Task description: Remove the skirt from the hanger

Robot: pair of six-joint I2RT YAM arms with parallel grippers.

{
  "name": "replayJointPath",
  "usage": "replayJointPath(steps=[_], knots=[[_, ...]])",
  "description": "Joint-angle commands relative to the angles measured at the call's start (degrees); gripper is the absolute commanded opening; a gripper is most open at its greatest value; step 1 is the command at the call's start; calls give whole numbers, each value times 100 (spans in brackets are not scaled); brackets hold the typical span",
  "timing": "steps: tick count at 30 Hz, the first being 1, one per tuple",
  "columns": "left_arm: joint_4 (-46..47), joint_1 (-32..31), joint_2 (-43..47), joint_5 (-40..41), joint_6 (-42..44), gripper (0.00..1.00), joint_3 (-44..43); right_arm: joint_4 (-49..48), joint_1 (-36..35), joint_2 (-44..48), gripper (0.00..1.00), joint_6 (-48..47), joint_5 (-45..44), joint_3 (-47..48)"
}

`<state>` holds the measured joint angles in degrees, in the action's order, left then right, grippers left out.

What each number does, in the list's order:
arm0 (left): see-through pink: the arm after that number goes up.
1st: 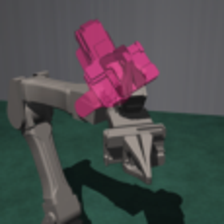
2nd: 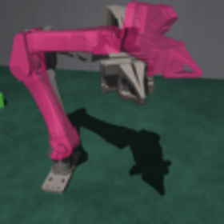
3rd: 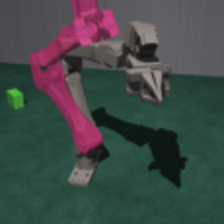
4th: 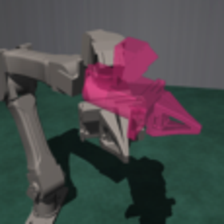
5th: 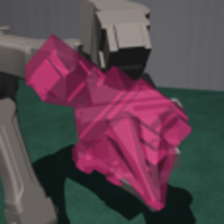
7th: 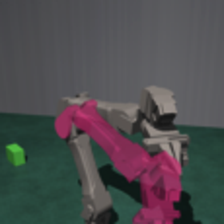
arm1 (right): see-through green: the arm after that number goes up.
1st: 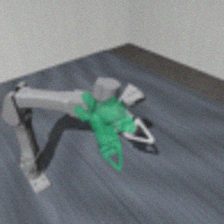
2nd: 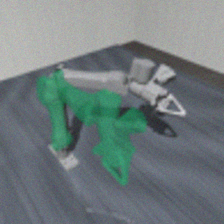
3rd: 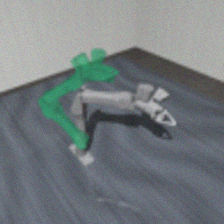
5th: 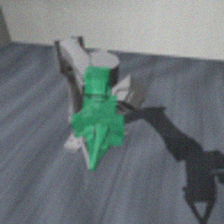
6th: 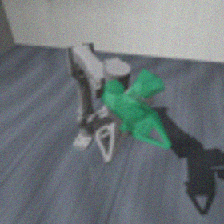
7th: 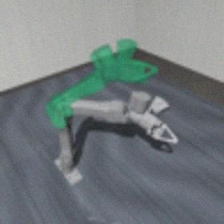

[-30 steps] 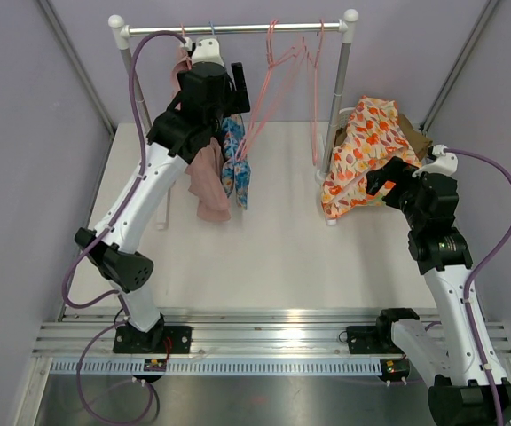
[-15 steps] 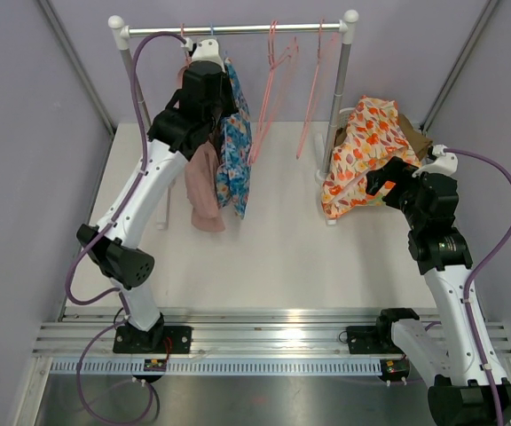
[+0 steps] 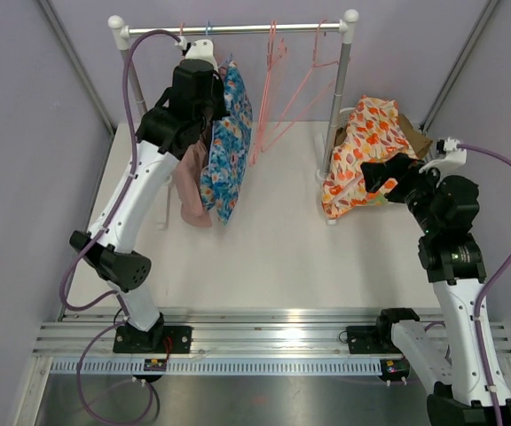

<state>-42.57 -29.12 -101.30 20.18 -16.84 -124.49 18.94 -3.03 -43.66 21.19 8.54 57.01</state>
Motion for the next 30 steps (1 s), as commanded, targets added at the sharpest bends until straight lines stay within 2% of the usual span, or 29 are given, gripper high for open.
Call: replayJointPath(steps=[1, 4, 6, 8, 9, 10, 11, 12, 15, 19, 23, 30], knots=[[56, 3, 821, 135, 199, 0, -515, -681, -5, -396, 99, 288, 1544, 906], [-50, -14, 1163, 161, 164, 0, -419, -813, -416, -835, 99, 194, 1530, 1713], [-41, -32, 1322, 205, 155, 0, -340, -489, -1293, -1134, 100, -105, 883, 2215], [-67, -32, 1437, 240, 163, 0, -357, 115, -2093, -1732, 99, -711, 275, 3111], [-94, -32, 1429, 266, 172, 0, -392, 284, -2897, -1942, 99, -869, -398, 3384], [-164, -32, 1420, 284, 181, 0, -479, 495, -3262, -2301, 99, -1132, -710, 3804], [-173, -32, 1411, 302, 181, 0, -506, 566, -3596, -2444, 99, -1230, -1061, 3956], [-199, -32, 1393, 337, 172, 0, -524, 541, -4304, -2663, 99, -1388, -1656, 4114], [-191, -32, 1411, 346, 155, 0, -480, 383, -5327, -2989, 99, -1512, -2327, 4134], [-138, -32, 1437, 346, 111, 0, -445, 137, -6303, -3534, 99, -1521, -2839, 4168], [-85, -32, 1499, 293, 41, 0, -384, -13, -6902, -4158, 99, -1513, -3278, 4432], [-15, -32, 1665, 126, -144, 0, -234, -311, -7001, -4590, 99, -1530, -3692, 4485]])
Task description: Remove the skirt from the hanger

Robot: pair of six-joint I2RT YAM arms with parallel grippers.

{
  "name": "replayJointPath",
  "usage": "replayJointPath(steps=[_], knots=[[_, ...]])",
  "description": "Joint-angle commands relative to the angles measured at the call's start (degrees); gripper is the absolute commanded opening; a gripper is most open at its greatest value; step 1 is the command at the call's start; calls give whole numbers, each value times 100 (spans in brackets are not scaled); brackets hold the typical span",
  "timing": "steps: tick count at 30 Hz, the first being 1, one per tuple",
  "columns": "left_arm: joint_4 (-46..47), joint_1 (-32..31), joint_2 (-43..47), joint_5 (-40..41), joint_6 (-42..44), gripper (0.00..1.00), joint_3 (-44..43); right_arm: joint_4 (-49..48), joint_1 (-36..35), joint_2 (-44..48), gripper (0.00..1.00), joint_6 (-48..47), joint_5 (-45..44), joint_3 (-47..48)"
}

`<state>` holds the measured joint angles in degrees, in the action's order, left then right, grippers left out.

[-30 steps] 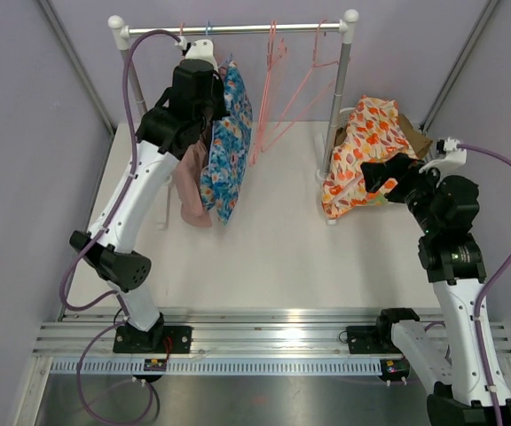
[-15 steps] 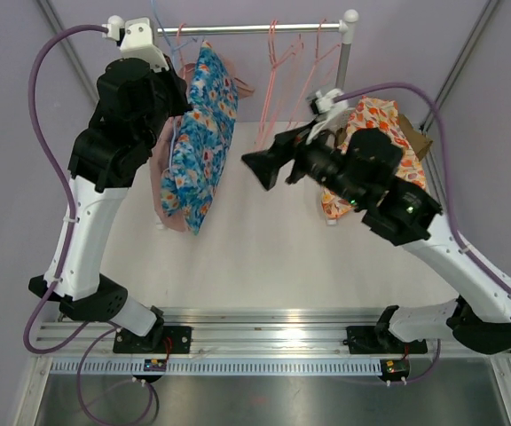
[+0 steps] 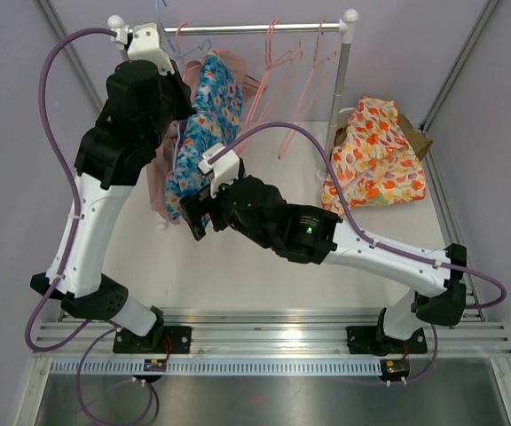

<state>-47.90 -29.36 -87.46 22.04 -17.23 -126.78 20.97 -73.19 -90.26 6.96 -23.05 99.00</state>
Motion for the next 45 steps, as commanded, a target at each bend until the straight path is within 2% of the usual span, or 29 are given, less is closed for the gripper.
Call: replayJointPath(steps=[1, 4, 6, 8, 9, 11, 17, 21, 29, 30, 34, 37, 41, 43, 44, 45], knots=[[527, -8, 291, -60, -105, 0, 4, -611, 15, 44, 99, -125, -569, 269], [527, -8, 335, -77, -140, 0, 57, -918, 15, -114, 96, -283, -823, 190], [571, -8, 422, -130, -192, 0, 136, -1086, 15, -254, 82, -397, -955, 155], [650, -8, 528, -156, -201, 0, 294, -1227, 15, -378, 54, -459, -956, 163], [668, -8, 546, -156, -193, 0, 320, -1201, 15, -457, 24, -415, -965, 189], [624, -8, 563, -104, -140, 0, 303, -1096, 6, -484, 2, -363, -965, 207], [563, 1, 599, 151, 132, 0, 277, -1113, -98, 376, 0, 51, -1096, -740], [458, 45, 493, 449, 457, 0, -29, -771, -459, 1428, 0, 130, -1788, -1601], [149, 370, 194, 722, 941, 0, -725, 1003, -1461, 3424, 0, 1033, -3520, -2552], [149, 370, 203, 749, 959, 0, -699, 1379, -1531, 3532, 0, 1131, -3635, -2579], [132, 370, 273, 766, 994, 0, -603, 1867, -1540, 3875, 0, 1378, -4058, -2491], [97, 370, 379, 705, 994, 0, -488, 1613, -1541, 4042, 0, 1028, -4330, -2421], [202, 370, 738, 284, 932, 0, 116, 831, -1532, 3981, 0, -234, -4567, -2386], [307, 361, 984, -110, 854, 0, 381, 261, -1532, 3902, 0, -659, -5039, -2342], [308, 361, 1020, -252, 827, 0, 495, -38, -1514, 3841, 0, -1374, -5226, -2350], [308, 353, 1081, -366, 792, 0, 705, -737, -1445, 3832, 0, -1747, -5384, -2376]])
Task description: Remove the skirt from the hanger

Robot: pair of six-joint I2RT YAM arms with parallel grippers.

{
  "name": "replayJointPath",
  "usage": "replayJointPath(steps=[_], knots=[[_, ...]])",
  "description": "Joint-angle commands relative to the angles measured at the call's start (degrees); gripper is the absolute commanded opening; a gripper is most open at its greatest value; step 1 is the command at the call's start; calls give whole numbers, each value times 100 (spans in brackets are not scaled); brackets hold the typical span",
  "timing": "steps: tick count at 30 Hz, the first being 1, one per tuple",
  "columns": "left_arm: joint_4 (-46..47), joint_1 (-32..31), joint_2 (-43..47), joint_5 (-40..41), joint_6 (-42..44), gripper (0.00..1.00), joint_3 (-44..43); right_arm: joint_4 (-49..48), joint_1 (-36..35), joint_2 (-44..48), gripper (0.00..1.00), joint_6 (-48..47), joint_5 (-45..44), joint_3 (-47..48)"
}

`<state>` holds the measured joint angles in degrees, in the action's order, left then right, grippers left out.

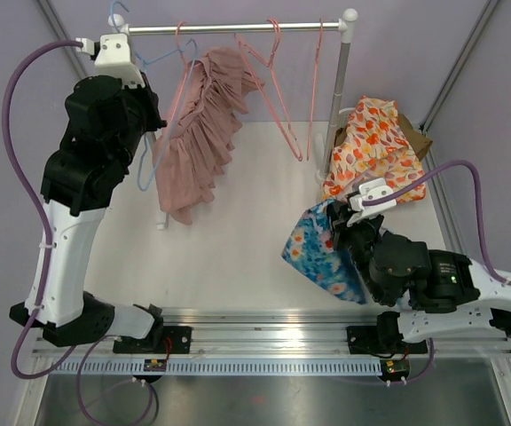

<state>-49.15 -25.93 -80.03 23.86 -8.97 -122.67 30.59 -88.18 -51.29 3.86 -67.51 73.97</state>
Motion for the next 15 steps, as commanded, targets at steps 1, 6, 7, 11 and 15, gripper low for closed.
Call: replayJointPath(steps=[1, 6, 7, 11, 15], knots=[[432, -17, 417, -671, -69, 0, 401, -1932, 177, -74, 0, -1745, -975, 135], [651, -298, 602, -646, -122, 0, 1069, -232, 2177, -425, 0, -1150, 342, 1318], [669, -307, 620, -637, -140, 0, 1218, -211, 2400, -513, 0, -1281, 439, 1443], [819, -360, 725, -645, -228, 0, 1500, -395, 3384, -961, 0, -2045, 720, 2006], [889, -360, 822, -672, -237, 0, 1676, -1211, 4124, -1059, 0, -2406, 1037, 2402]])
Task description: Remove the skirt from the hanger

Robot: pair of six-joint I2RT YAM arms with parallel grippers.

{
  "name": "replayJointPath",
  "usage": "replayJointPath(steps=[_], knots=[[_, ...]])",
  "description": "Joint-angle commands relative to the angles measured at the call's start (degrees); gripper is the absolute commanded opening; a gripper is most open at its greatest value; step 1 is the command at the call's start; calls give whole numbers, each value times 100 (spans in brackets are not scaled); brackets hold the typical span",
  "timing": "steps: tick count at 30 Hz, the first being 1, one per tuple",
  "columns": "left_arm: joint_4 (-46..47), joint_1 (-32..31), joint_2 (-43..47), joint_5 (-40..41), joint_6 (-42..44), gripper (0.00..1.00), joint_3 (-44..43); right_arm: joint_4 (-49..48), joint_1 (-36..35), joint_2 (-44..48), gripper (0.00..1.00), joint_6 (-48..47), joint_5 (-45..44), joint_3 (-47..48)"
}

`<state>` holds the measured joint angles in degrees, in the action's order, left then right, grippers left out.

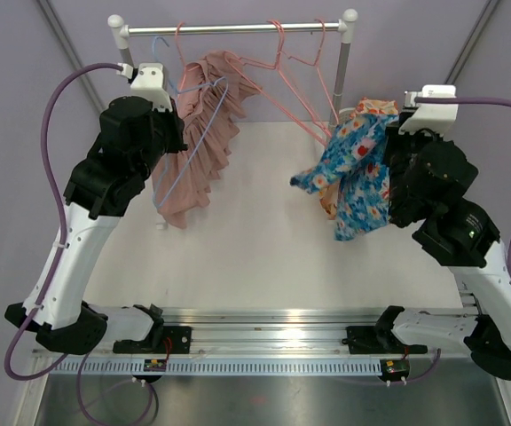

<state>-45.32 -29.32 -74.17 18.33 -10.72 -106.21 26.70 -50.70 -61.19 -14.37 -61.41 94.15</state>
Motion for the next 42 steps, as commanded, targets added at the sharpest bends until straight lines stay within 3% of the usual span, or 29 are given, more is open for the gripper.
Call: replayJointPath(steps=[1, 4, 7, 10, 14, 18, 24, 25, 27, 28, 29, 35, 42], knots=[[498, -21, 245, -145, -62, 0, 57, -989, 568, -103, 0, -663, 471, 437], [559, -30, 280, -215, -62, 0, 162, -1579, 798, -384, 0, -918, 691, 779], [612, -30, 307, -259, -88, 0, 250, -1510, 1210, -998, 0, -884, 1086, 1490], [682, -30, 342, -294, -106, 0, 373, -1124, 1860, -1728, 0, -550, 1550, 2325], [753, -30, 359, -356, -123, 0, 479, -465, 3029, -2676, 0, 565, 2465, 3283], [814, -39, 333, -400, -88, 0, 540, -429, 4004, -3293, 0, 1111, 3107, 3478], [858, -39, 0, -426, 35, 0, 251, -534, 4402, -4242, 0, 1665, 3706, 3734], [876, -39, -62, -409, 52, 0, 163, -464, 4402, -4348, 10, 1770, 3750, 3742], [911, -39, -228, -426, 79, 0, -91, -113, 4411, -4551, 60, 1955, 3750, 3664], [911, -39, -395, -426, 79, 0, -197, -60, 4402, -4534, 91, 2060, 3628, 3507], [911, -39, -501, -444, 88, 0, -294, -94, 4402, -4316, 98, 2313, 3592, 2879], [955, -126, -1292, -427, 219, 0, -1216, -1727, 4402, -2479, 99, 3036, 4066, -733], [814, -135, -2575, -575, 264, 0, -2658, -1633, 4402, -1151, 99, 3625, 4620, -2690]])
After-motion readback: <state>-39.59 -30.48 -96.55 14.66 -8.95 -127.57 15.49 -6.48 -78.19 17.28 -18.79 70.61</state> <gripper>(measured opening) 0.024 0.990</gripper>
